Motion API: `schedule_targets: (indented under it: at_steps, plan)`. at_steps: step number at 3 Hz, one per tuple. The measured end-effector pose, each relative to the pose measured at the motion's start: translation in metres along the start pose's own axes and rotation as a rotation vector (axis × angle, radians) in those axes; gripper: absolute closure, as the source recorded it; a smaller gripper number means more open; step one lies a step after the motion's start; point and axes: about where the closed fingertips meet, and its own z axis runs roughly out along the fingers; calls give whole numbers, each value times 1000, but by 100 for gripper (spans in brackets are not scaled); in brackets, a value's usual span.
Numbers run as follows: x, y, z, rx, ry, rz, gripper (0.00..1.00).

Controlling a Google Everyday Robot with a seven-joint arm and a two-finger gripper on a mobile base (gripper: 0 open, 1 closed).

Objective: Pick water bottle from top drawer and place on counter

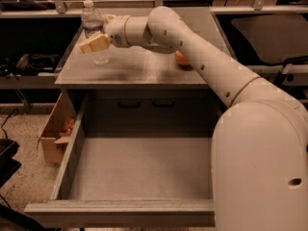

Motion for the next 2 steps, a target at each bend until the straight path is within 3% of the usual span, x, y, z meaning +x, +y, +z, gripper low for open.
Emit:
schedule_targets:
  at_steps: [1, 2]
  plan:
    - [0, 0, 0, 0, 0, 0, 0]
    - [-27, 7, -15, -2, -32, -63, 0]
